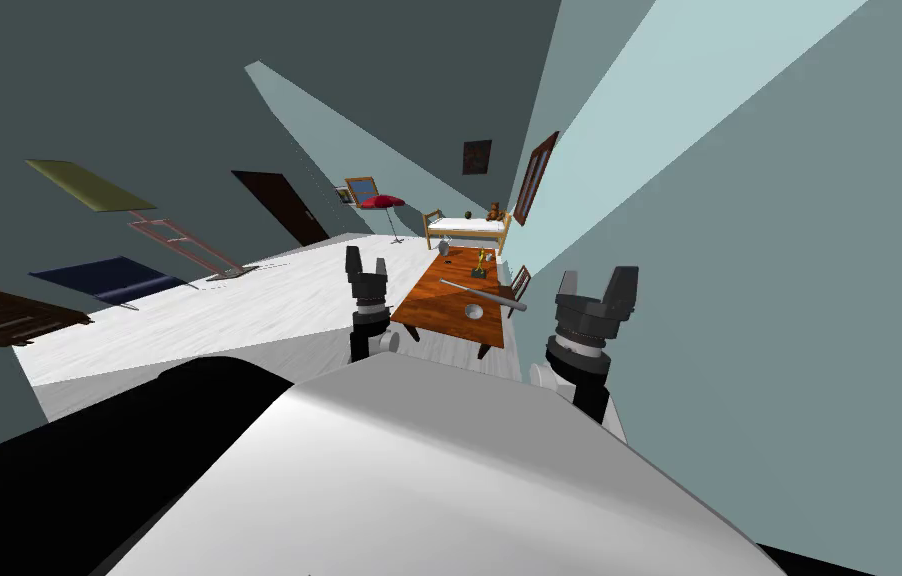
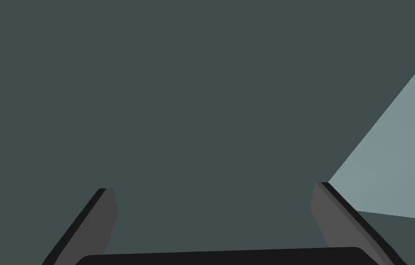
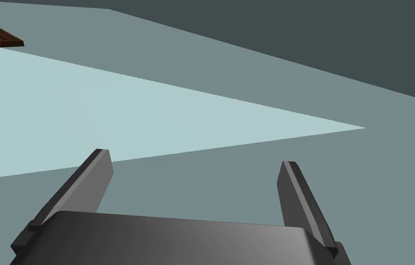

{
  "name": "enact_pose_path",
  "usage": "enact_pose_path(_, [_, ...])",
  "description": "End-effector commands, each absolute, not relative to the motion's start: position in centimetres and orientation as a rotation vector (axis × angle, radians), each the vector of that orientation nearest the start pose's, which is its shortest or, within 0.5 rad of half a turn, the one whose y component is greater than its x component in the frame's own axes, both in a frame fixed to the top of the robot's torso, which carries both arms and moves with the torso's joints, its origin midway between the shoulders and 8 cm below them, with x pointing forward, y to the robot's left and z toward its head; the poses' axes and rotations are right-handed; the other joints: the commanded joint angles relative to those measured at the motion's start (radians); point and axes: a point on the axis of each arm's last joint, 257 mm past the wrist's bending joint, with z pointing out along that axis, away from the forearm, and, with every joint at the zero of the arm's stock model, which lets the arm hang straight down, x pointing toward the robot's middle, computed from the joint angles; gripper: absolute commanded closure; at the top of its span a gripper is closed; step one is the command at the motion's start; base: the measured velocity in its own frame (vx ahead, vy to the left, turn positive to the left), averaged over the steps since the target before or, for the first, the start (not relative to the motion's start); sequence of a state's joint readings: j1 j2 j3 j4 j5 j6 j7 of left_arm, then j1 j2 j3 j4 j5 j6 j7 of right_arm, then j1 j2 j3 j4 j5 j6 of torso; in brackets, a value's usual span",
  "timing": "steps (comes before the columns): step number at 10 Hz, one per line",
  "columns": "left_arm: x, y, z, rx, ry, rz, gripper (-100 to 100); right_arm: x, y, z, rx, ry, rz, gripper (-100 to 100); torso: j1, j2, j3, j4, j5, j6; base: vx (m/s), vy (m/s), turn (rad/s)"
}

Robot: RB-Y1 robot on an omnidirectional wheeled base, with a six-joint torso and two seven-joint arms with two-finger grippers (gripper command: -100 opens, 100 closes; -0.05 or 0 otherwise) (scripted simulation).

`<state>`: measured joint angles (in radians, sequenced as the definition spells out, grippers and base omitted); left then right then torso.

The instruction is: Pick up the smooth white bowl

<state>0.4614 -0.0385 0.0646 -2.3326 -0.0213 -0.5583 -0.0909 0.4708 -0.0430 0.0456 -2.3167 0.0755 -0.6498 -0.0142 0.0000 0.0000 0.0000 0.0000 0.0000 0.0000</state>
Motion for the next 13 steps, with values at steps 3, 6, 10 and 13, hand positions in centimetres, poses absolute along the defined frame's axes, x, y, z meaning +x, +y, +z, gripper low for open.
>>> enact_pose_path(3, [31.9,29.1,7.0,-0.517,0.509,-1.179,0,32.4,-21.4,5.8,0.417,0.628,1.445,-100,0.003,0.010,0.006,0.002,0.001,-0.001,-0.155,0.043,0.293])
enact_pose_path(6, [31.9,29.1,7.0,-0.517,0.510,-1.178,0,33.4,-20.1,4.2,0.446,0.686,1.468,-100,0.003,0.000,0.000,0.000,0.001,0.000,0.015,0.038,0.107])
enact_pose_path(10, [31.9,29.1,7.0,-0.517,0.510,-1.178,0,33.4,-20.1,4.2,0.446,0.686,1.468,-100,0.000,0.000,0.000,0.000,0.000,0.000,0.001,0.001,0.004])
enact_pose_path(13, [31.9,29.1,7.0,-0.517,0.510,-1.178,0,33.4,-20.1,4.2,0.446,0.686,1.468,-100,0.000,0.000,0.000,0.000,0.000,0.000,0.005,0.006,0.018])
